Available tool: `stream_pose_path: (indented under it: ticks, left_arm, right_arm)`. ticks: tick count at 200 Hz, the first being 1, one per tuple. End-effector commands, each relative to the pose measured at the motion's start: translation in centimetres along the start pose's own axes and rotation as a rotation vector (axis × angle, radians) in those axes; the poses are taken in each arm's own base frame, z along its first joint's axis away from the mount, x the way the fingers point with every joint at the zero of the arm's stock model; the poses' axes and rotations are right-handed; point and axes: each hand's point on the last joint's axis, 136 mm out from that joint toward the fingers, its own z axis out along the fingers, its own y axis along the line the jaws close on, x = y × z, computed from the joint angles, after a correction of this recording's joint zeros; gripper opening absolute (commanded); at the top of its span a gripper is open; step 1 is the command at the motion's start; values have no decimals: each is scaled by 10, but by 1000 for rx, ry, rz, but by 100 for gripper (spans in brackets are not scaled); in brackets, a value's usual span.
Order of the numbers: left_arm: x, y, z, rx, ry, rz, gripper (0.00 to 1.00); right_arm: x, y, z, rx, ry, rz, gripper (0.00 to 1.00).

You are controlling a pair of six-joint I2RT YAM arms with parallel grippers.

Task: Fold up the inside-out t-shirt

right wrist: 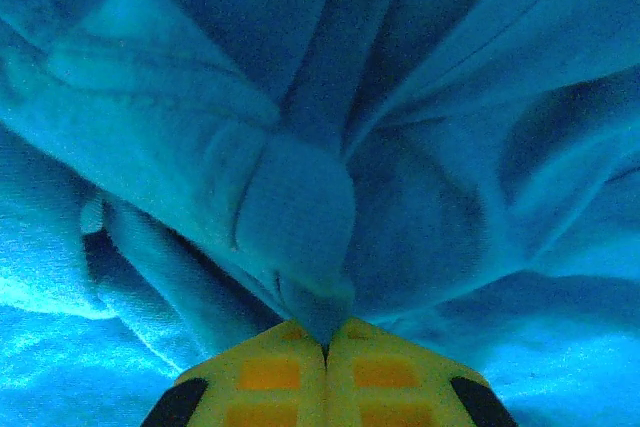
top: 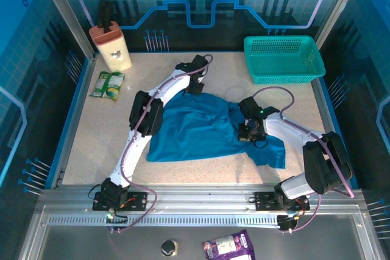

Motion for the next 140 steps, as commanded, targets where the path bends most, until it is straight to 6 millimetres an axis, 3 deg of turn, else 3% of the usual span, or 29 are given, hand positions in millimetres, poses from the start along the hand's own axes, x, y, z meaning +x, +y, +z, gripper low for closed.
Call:
stream_pose_path:
  ticks: [1, 16, 20, 88, 112, 140]
  left_arm:
    - [-3, 24, -26, 6, -18, -69, 7]
    - [-6, 31, -37, 51, -33, -126, 6]
    - [-7, 32, -40, 71, -38, -147, 6]
    - [-18, 77, -106, 324, -137, -434, 3]
    - [-29, 101, -141, 451, -216, -557, 1]
    - [-49, 150, -208, 592, -369, -711, 0]
  right_arm:
    - [-6, -12, -12, 25, -24, 9, 0]
    - [-9, -17, -14, 29, -35, 15, 0]
    - [-19, -14, -21, 17, -60, 18, 0]
    - [-66, -45, -58, 5, -194, 87, 0]
    - [-103, -53, -87, -28, -287, 118, 0]
    - [-150, -65, -141, -39, -427, 141, 0]
